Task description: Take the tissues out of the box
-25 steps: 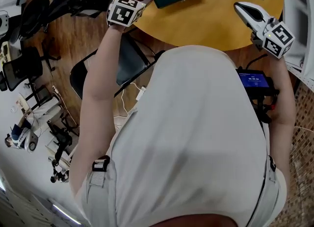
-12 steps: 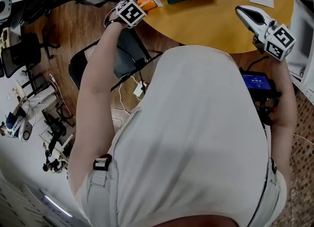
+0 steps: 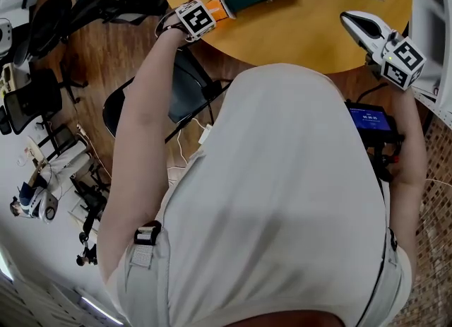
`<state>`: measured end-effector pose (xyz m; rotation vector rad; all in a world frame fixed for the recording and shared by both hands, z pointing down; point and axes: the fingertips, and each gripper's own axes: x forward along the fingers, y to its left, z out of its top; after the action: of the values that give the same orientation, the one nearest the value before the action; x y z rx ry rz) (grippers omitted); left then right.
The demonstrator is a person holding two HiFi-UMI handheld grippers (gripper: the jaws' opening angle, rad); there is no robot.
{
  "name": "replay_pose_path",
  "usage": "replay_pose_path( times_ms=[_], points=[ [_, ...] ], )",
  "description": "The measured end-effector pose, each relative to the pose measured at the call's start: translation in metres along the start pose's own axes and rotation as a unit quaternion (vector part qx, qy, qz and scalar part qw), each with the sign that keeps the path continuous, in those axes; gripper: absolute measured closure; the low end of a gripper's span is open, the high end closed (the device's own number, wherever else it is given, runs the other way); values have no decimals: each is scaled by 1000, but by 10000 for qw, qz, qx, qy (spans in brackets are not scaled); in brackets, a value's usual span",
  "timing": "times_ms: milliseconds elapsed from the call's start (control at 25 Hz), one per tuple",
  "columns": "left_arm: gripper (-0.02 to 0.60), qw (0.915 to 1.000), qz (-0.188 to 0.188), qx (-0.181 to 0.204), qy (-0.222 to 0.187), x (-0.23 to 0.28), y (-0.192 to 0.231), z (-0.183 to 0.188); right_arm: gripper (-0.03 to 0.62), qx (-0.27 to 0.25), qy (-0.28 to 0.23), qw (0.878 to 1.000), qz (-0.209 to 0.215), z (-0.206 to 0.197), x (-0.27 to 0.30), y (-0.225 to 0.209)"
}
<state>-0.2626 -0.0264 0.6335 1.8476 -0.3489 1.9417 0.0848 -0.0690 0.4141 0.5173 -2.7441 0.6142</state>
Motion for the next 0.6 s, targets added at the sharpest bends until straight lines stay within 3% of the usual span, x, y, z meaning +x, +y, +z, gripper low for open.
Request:
replay_pose_path(
  times_ms=[240, 440, 600],
  points=[
    [265, 9982, 215, 213, -515, -1, 5, 19, 595, -24, -71, 10000, -17, 5, -1, -1],
    [243, 9990, 50, 81, -442, 4, -1, 13, 595, -49, -6, 10000, 10, 1, 1, 1],
    [204, 9977, 210, 126, -631, -10, 9, 21, 595, -52, 23, 10000, 40, 0, 3, 1]
  ],
)
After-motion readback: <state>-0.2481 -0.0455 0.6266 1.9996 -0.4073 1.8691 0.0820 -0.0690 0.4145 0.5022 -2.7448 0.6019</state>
